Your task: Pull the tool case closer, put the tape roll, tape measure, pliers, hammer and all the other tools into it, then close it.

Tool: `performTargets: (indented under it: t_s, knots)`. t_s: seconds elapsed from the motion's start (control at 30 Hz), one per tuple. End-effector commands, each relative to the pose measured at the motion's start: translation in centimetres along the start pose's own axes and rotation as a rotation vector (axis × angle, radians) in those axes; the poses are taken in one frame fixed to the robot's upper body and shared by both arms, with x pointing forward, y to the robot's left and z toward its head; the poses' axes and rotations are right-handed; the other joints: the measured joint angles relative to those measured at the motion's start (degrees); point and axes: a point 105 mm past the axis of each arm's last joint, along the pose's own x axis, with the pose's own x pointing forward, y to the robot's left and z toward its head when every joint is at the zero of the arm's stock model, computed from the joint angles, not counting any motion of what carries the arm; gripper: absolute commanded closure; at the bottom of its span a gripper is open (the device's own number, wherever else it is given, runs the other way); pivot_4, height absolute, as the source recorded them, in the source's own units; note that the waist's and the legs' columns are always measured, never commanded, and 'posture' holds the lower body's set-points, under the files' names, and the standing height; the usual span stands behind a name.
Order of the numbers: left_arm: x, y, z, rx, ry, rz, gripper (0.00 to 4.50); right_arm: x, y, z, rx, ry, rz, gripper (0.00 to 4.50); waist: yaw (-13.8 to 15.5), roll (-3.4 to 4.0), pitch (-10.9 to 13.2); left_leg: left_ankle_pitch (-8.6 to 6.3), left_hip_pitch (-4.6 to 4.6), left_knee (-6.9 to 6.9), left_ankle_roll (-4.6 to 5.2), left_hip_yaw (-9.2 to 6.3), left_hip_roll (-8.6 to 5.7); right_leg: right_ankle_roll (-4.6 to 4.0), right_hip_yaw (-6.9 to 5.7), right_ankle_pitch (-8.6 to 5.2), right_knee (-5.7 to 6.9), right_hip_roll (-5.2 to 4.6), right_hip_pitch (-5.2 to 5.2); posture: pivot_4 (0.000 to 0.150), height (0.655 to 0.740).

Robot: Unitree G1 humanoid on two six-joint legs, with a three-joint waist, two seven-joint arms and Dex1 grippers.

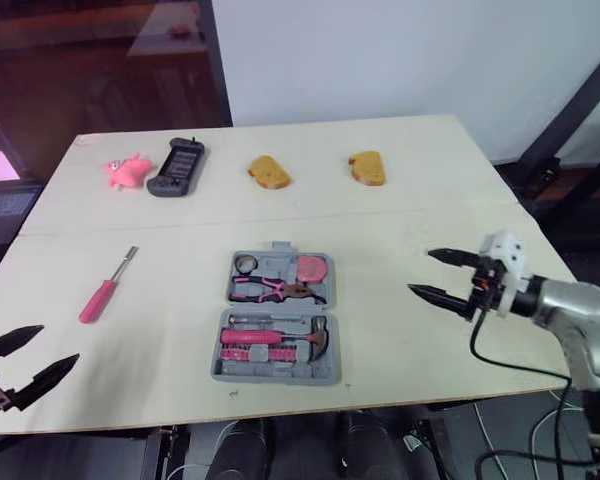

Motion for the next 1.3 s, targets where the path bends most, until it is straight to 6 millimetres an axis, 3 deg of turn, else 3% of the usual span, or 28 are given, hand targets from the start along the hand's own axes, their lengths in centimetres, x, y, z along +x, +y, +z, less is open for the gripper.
performTargets:
  t_s: [0.03, 0.17, 0.4, 0.57, 0.73, 0.97, 1.1, 1.3]
  knots:
    - [-1.0, -0.2, 1.0, 0.001, -0.044, 0.1, 0.0, 1.9, 1.8, 3.4, -0.003, 0.002, 0.168, 0.03, 0.08, 0.06, 0.04, 0.0, -0.04, 0.0, 0.0, 0.01, 0.03, -0.06, -0.01, 0.04, -0.06, 0.01, -0.01, 0.15, 0.74]
    - [-1.9, -1.9, 0.5, -0.062, -0.046, 0.175, 0.0, 3.3, 3.5, 6.1, -0.029, 0.013, 0.324, 0.03, 0.42, -0.02, 0.03, -0.04, -0.32, 0.04, -0.05, -0.06, 0.05, -0.07, -0.12, 0.06, -0.23, 0.02, -0.14, 0.15, 0.74]
    - [-3.9, -3.0, -0.3, -0.165, -0.059, 0.425, 0.0, 4.8, 7.0, 10.8, -0.094, -0.011, 0.593, 0.03, 0.41, -0.09, 0.04, -0.04, -0.84, 0.18, -0.04, -0.03, 0.03, -0.09, -0.2, 0.15, -0.2, 0.06, -0.65, 0.15, 0.74]
    - [-4.7, -4.0, -0.9, -0.207, -0.044, 0.489, 0.0, 5.0, 8.1, 12.1, -0.116, -0.022, 0.671, 0.03, 0.46, -0.19, 0.01, -0.05, -0.83, 0.19, -0.04, 0.01, 0.04, -0.1, -0.21, 0.15, -0.2, 0.09, -0.65, 0.15, 0.74]
    - [-4.9, -2.8, -1.2, -0.194, -0.009, 0.527, 0.0, 5.0, 8.5, 12.4, -0.129, -0.031, 0.678, 0.03, 0.64, -0.2, 0.01, -0.05, -0.83, 0.23, -0.04, 0.02, 0.03, -0.12, -0.23, 0.16, -0.19, 0.13, -0.65, 0.15, 0.74]
    - [-0.8, 1.5, 0.7, -0.089, 0.039, 0.428, 0.0, 4.5, 9.2, 12.4, -0.133, -0.043, 0.651, 0.03, 1.54, -0.19, 0.01, -0.04, -0.83, 0.36, -0.04, -0.02, 0.14, -0.24, -0.28, 0.23, -0.06, 0.41, -0.67, 0.15, 0.74]
    - [2.7, 5.2, 2.2, -0.087, 0.065, 0.356, 0.0, 4.5, 9.8, 12.5, -0.141, -0.044, 0.616, 0.03, 1.67, -0.18, 0.01, -0.04, -0.83, 0.4, -0.04, 0.02, 0.11, -0.24, -0.25, 0.26, -0.01, 0.4, -0.69, 0.15, 0.74]
    - [8.5, 8.1, 3.8, -0.089, 0.15, 0.247, 0.0, 4.2, 10.3, 12.7, -0.144, -0.051, 0.552, 0.03, 1.41, -0.19, 0.01, -0.03, -0.84, 0.42, -0.05, 0.05, 0.1, 0.0, -0.23, 0.4, 0.08, 0.46, -0.74, 0.15, 0.74]
